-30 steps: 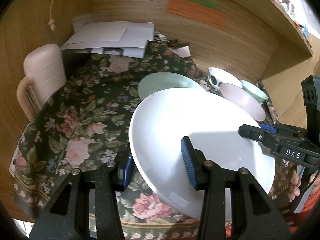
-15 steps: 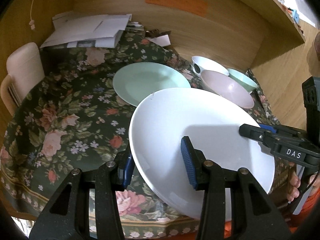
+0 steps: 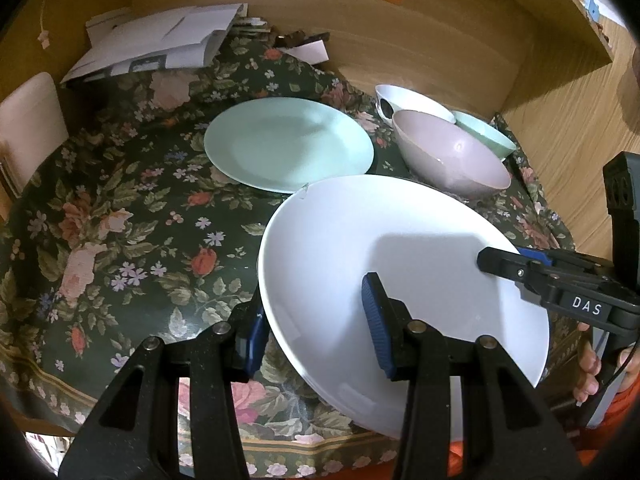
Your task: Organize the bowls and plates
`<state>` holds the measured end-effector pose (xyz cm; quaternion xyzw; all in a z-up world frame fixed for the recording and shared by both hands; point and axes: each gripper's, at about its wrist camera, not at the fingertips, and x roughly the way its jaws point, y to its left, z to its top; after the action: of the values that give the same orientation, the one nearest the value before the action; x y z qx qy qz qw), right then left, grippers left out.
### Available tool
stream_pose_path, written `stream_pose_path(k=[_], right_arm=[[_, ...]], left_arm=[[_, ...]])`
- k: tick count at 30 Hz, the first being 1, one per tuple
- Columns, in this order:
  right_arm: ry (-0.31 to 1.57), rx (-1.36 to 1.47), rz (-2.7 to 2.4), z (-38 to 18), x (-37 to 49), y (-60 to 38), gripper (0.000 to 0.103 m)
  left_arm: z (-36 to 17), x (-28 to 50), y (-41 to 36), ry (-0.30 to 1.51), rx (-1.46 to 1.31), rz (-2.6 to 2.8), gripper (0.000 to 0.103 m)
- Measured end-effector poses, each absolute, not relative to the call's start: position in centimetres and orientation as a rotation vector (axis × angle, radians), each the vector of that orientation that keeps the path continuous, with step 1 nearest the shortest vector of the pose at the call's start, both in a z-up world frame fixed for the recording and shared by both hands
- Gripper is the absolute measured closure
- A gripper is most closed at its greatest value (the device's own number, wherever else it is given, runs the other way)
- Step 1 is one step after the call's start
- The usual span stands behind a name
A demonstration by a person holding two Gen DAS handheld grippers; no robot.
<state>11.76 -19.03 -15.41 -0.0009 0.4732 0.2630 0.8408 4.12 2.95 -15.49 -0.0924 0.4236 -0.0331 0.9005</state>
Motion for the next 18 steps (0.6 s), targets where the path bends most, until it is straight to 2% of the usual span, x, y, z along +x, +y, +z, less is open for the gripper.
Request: stream_pose_path(k=[18], right_arm=[[1.019,0.016,0.532,-15.7,12.3,-19.5,0.071]], left_arm=[[-16.6,5.5,2.9,0.909,-0.195,-0.087,0.059]])
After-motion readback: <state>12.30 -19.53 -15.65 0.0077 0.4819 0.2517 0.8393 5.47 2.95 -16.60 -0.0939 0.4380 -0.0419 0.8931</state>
